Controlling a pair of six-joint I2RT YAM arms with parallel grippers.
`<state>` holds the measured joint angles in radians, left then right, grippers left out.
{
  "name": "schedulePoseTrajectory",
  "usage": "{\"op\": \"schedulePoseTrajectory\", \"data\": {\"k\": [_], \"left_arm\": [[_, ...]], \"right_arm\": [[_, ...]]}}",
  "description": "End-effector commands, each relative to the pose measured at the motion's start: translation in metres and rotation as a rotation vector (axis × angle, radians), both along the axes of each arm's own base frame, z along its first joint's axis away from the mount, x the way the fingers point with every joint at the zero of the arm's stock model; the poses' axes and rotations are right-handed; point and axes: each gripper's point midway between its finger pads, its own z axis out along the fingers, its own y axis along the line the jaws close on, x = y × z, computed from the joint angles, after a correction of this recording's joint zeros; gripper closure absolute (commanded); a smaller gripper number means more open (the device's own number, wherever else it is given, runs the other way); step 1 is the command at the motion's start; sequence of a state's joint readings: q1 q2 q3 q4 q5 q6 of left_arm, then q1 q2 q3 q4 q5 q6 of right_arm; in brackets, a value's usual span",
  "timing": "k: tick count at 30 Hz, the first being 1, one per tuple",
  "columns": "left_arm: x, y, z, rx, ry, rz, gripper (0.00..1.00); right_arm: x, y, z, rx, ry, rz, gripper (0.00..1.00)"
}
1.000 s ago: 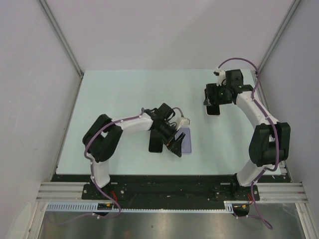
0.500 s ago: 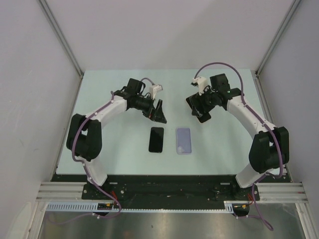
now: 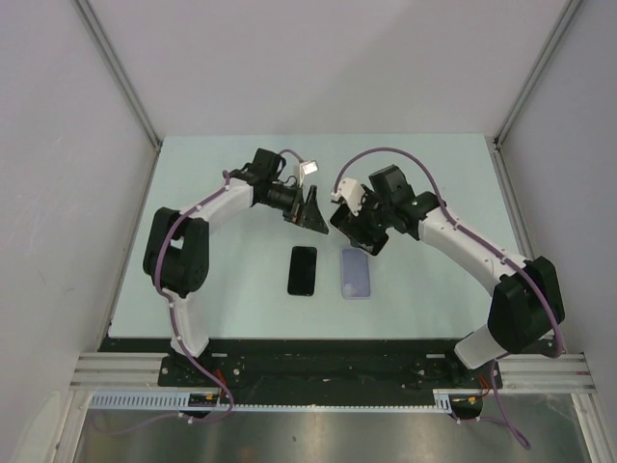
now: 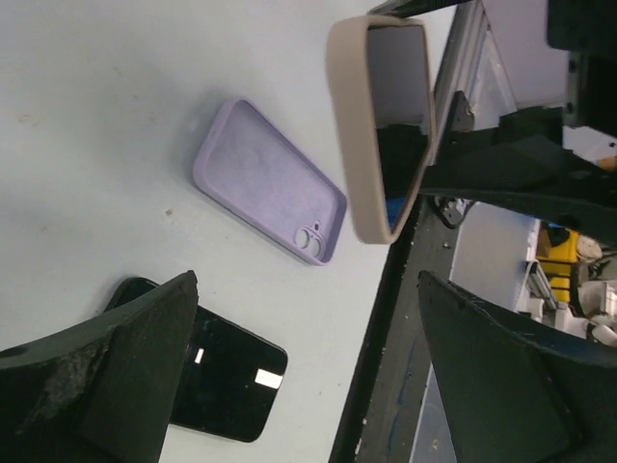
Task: Take the phone out of the phone case
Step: Pick up the phone at the center of the board.
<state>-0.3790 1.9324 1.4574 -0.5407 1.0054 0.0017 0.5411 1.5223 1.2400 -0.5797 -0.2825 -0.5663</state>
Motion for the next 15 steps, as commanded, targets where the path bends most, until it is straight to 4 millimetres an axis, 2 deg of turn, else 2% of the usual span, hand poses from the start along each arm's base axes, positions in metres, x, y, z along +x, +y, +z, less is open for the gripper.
{"op": "schedulePoseTrajectory", "data": {"k": [1,9,15], "left_arm": [[-0.003,-0.008,0.028,-0.113,-0.008,-0.068,0.00],[-0.002,-0.013,0.025,-0.134,0.046,-0.078,0.05],[-0.007,-0.018,0.022,-0.156,0.092,-0.100,0.14]], "right_arm": [[0.013,0.009,0.029,0.007,-0.184,0.021,0.50],[0.005,0.034,0.035,-0.030,-0.307,0.084,0.50],[0.007,0.048,0.032,-0.038,-0.347,0.101,0.50]]}}
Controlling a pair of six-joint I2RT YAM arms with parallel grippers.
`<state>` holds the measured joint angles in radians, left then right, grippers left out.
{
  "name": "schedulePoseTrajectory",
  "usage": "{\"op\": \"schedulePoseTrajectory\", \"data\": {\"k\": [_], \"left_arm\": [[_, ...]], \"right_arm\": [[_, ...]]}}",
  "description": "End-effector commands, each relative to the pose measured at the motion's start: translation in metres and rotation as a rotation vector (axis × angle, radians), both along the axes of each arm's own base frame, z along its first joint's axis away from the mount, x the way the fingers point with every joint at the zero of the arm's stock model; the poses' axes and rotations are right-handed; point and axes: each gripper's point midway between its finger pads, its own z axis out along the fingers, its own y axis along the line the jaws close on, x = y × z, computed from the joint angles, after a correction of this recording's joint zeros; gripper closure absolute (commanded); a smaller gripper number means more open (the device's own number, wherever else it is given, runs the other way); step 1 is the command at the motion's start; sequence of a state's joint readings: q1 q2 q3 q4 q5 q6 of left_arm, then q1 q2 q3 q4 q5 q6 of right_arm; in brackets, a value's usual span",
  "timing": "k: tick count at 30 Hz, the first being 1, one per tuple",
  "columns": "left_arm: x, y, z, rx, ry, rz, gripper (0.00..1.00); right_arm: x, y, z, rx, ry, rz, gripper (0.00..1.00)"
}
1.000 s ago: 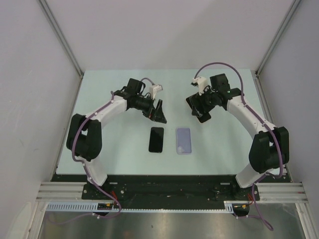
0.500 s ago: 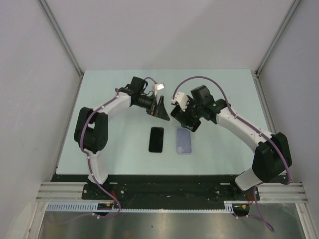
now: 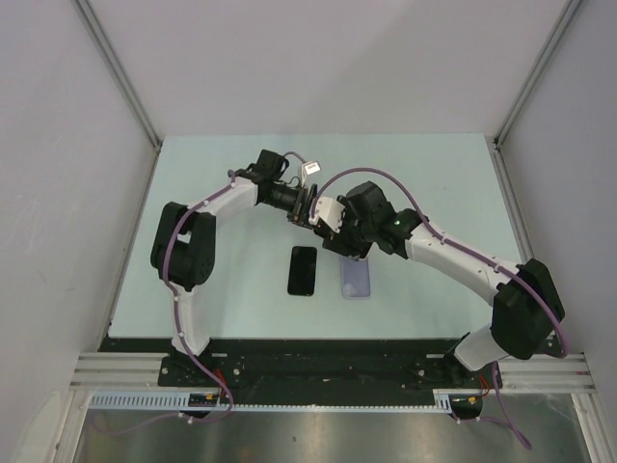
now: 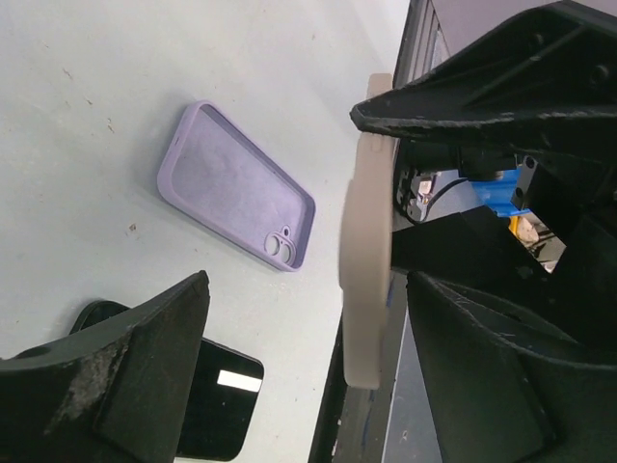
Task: Take the phone out of the phone case
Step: Pick up the phone at the center of the board.
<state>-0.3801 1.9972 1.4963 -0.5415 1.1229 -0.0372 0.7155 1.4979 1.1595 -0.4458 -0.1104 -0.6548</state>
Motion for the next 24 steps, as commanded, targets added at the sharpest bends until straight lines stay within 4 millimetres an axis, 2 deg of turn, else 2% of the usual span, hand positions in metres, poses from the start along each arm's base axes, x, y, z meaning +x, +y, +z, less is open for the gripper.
{"op": "schedulePoseTrajectory", "data": {"k": [1,6,14,17,24], "left_arm": [[-0.003,-0.008,0.020,-0.081,-0.002,-0.054,0.18],[-0.006,-0.011,0.023,-0.099,0.012,-0.068,0.32],[-0.010,-0.014,0.025,-0.108,0.022,-0.081,0.38],[-0.011,-0.015,0.028,-0.113,0.020,-0.086,0.43],[-0.014,-0.016,0.025,-0.114,0.034,-0.093,0.61]], "right_arm": [[0.021,0.016,0.036,0.068,-0.165,-0.002,0.50],[0.022,0.023,0.032,0.053,-0.182,0.005,0.50],[0.020,0.032,0.023,0.025,-0.193,0.025,0.50],[0.024,0.030,0.023,0.014,-0.206,0.006,0.50],[0.025,0.032,0.022,0.010,-0.213,0.009,0.50]]}}
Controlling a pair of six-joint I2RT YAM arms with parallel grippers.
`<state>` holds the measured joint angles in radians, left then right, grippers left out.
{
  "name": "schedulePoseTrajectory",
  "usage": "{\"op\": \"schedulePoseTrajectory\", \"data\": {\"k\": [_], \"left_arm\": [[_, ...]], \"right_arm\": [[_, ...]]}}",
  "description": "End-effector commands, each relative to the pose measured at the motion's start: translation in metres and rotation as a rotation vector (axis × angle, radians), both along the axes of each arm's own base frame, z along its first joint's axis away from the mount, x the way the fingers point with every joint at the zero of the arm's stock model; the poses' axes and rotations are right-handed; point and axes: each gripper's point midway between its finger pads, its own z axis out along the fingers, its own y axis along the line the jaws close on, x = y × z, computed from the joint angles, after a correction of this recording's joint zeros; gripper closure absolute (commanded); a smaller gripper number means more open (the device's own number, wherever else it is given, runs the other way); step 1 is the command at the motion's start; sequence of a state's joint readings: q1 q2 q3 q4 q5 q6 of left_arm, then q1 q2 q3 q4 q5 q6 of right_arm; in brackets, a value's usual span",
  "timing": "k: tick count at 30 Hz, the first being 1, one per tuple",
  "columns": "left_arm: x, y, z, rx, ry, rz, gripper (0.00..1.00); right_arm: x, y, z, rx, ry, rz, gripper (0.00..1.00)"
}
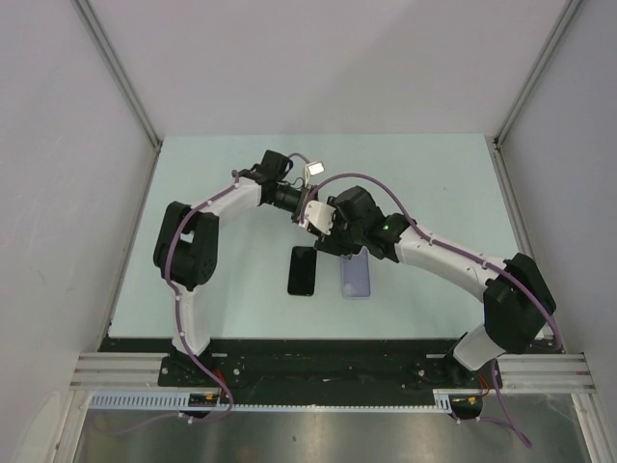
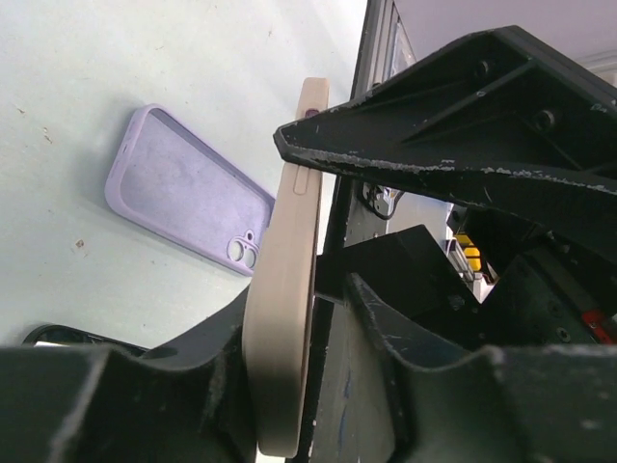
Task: Take the phone out of the phone case
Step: Pick up the phone at the center of the board.
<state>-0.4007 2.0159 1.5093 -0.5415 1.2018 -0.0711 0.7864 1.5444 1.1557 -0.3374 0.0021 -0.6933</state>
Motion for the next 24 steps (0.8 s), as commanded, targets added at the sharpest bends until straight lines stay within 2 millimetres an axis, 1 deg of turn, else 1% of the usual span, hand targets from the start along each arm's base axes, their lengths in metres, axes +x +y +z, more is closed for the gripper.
{"op": "schedulePoseTrajectory", "data": {"k": [1,4,6,13,16,17,19,20,22,23,24], "left_arm": [[-0.003,-0.005,0.016,-0.059,-0.029,-0.042,0.63],[-0.003,-0.005,0.015,-0.056,-0.032,-0.042,0.68],[-0.002,-0.006,0.013,-0.054,-0.030,-0.040,0.74],[-0.001,-0.007,0.009,-0.042,-0.033,-0.037,0.82],[-0.002,-0.007,0.008,-0.040,-0.034,-0.039,0.92],[-0.003,-0.007,0.007,-0.038,-0.031,-0.039,0.99],[-0.004,-0.006,0.006,-0.040,-0.028,-0.042,1.00],[-0.004,-0.006,0.007,-0.041,-0.033,-0.043,1.00],[-0.004,-0.006,0.007,-0.039,-0.038,-0.041,1.00],[-0.003,-0.005,0.008,-0.038,-0.042,-0.039,1.00],[-0.002,-0.005,0.010,-0.038,-0.052,-0.036,1.00]], "right_arm": [[0.014,0.011,0.023,0.046,-0.097,-0.002,0.50],[0.014,0.011,0.023,0.045,-0.099,-0.002,0.50],[0.014,0.010,0.023,0.042,-0.102,-0.004,0.50],[0.012,0.010,0.022,0.037,-0.098,0.008,0.50],[0.011,0.010,0.025,0.037,-0.104,0.011,0.49],[0.012,0.009,0.026,0.036,-0.108,0.010,0.46],[0.011,0.008,0.027,0.033,-0.111,0.009,0.41],[0.011,0.007,0.032,0.036,-0.120,0.011,0.34],[0.009,0.005,0.035,0.029,-0.129,0.019,0.26],[0.008,0.004,0.043,0.041,-0.141,0.021,0.20],[0.006,0.002,0.046,0.044,-0.140,0.025,0.17]]}}
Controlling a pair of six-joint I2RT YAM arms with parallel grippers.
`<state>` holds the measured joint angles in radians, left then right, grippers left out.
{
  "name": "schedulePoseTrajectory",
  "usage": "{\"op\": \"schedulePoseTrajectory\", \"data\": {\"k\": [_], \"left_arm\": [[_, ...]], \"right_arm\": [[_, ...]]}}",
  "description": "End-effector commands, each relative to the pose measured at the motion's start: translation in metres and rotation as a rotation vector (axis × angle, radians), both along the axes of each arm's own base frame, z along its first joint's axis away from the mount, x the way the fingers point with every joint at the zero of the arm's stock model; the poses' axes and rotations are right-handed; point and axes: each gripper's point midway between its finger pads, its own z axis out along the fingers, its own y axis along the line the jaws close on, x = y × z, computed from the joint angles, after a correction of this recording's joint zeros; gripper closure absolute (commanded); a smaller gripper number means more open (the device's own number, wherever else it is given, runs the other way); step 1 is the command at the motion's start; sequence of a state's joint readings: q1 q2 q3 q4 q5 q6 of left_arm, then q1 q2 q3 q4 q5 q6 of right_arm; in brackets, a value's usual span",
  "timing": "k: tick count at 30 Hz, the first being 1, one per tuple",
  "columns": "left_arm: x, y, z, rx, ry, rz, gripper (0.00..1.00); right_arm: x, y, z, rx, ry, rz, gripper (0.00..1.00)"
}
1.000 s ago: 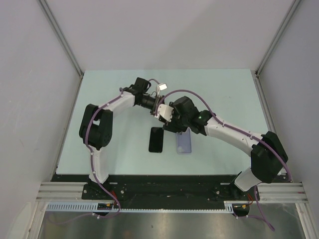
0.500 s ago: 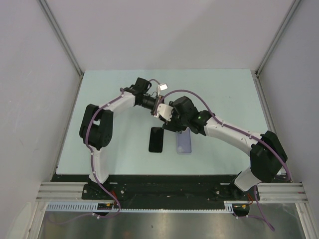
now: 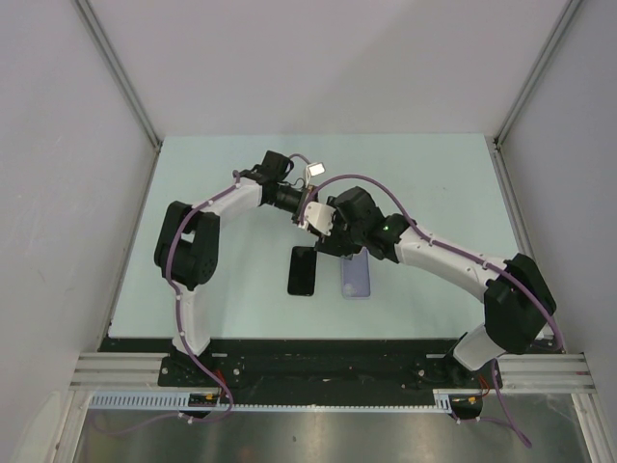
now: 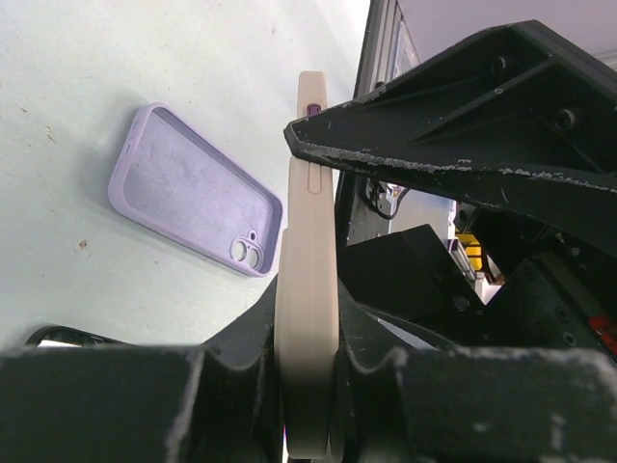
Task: Take the phone out of the phone case
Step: Pick up the phone at the center of the board.
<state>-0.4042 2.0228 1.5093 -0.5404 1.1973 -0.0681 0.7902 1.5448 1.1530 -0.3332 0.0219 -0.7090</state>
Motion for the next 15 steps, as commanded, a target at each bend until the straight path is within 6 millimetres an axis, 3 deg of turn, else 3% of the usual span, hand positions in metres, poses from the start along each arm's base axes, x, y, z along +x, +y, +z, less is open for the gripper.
{"op": "schedulePoseTrajectory", "data": {"k": [1,5,10,15], "left_arm": [[-0.001,-0.004,0.014,-0.042,-0.065,-0.032,1.00],[0.002,-0.001,0.030,-0.036,-0.145,-0.015,1.00],[0.006,0.003,0.039,-0.005,-0.208,0.018,1.00],[0.006,0.007,0.056,-0.008,-0.300,0.025,1.00]], "right_arm": [[0.002,0.003,0.048,0.063,-0.122,0.032,0.15],[-0.008,-0.004,0.067,0.094,-0.130,0.040,0.03],[-0.025,-0.009,0.089,0.181,-0.102,0.076,0.00],[-0.024,-0.022,0.112,0.335,-0.042,0.055,0.00]]}}
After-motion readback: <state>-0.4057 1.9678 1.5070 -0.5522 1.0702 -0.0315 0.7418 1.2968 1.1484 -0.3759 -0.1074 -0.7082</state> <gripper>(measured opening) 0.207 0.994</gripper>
